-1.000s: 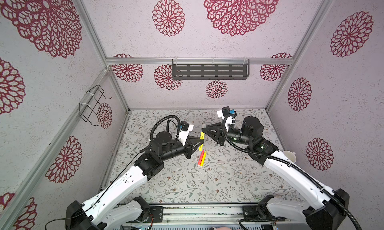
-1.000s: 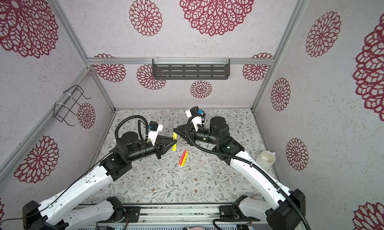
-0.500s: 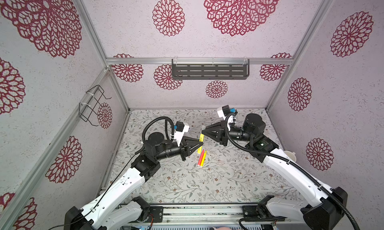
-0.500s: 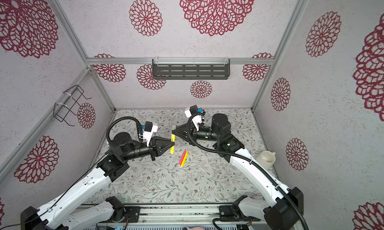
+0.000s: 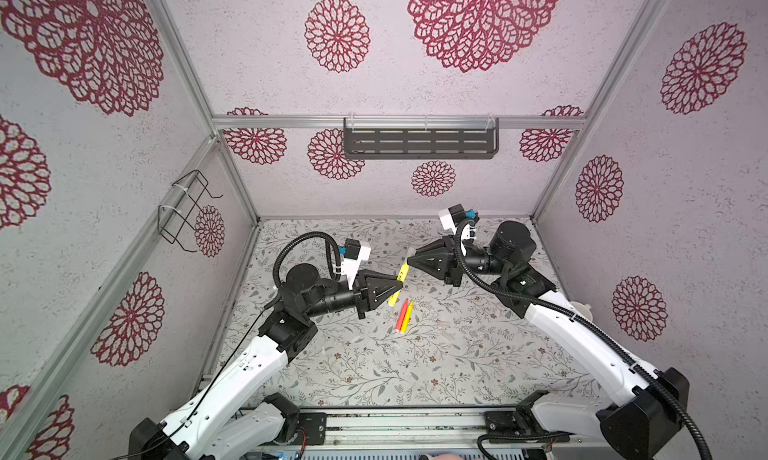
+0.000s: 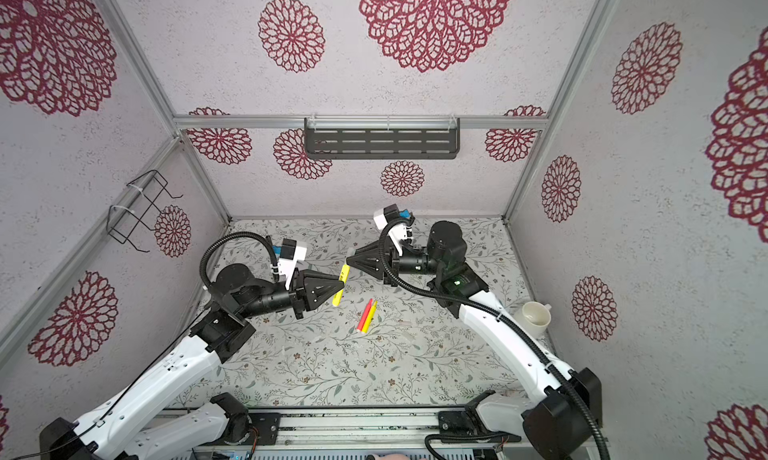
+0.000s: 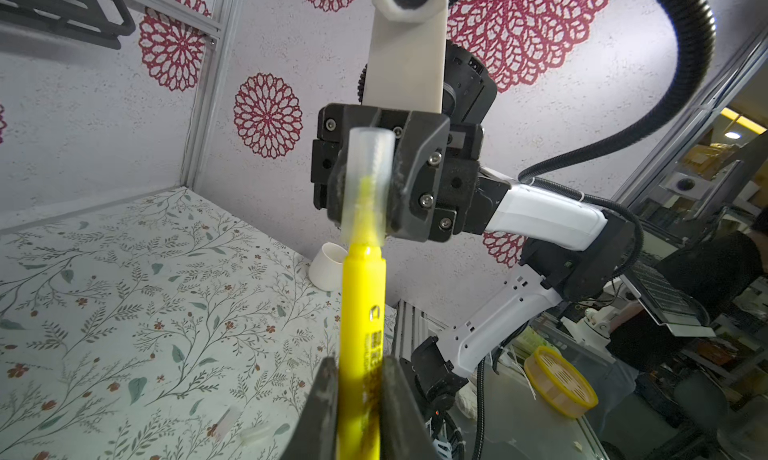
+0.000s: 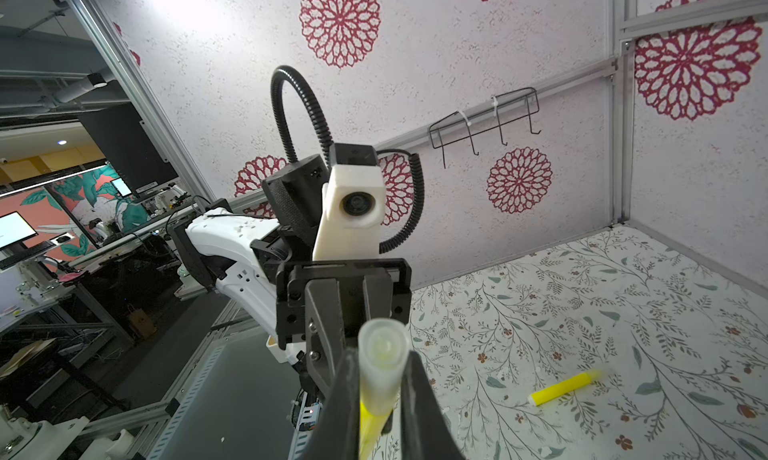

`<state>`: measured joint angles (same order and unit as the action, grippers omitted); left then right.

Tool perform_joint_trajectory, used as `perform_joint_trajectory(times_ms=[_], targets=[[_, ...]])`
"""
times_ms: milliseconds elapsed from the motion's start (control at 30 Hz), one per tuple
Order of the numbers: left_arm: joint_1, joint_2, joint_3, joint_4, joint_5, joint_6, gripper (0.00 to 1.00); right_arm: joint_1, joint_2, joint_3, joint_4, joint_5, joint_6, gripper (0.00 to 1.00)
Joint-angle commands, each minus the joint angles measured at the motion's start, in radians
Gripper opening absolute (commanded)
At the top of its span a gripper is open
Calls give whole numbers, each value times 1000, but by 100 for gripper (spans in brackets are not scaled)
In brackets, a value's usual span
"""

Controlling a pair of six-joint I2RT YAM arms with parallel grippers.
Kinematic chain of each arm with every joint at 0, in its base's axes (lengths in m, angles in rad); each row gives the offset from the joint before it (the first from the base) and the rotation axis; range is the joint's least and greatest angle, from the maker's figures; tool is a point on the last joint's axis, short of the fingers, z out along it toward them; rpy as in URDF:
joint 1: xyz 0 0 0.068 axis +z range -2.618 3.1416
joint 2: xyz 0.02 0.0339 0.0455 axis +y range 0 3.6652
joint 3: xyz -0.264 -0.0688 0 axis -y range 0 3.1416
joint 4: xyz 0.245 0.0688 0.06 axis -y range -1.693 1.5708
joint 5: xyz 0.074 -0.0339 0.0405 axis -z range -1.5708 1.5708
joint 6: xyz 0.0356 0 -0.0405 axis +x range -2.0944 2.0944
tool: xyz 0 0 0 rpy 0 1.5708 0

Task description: Insert the pens into the pen caps

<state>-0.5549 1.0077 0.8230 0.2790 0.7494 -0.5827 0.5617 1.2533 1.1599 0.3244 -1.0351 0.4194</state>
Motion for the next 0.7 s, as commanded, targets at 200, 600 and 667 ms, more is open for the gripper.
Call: perform_joint_trajectory(times_ms=[200, 600, 667], targets=[[65, 75, 29, 630, 80, -351, 0, 30, 29, 22, -90, -166, -70, 0], [95, 154, 54, 900, 104, -568, 0, 33, 40, 34, -99, -194, -105, 0], [96, 173, 61, 943, 101, -601, 0, 38, 43, 30, -69, -187, -92, 0]])
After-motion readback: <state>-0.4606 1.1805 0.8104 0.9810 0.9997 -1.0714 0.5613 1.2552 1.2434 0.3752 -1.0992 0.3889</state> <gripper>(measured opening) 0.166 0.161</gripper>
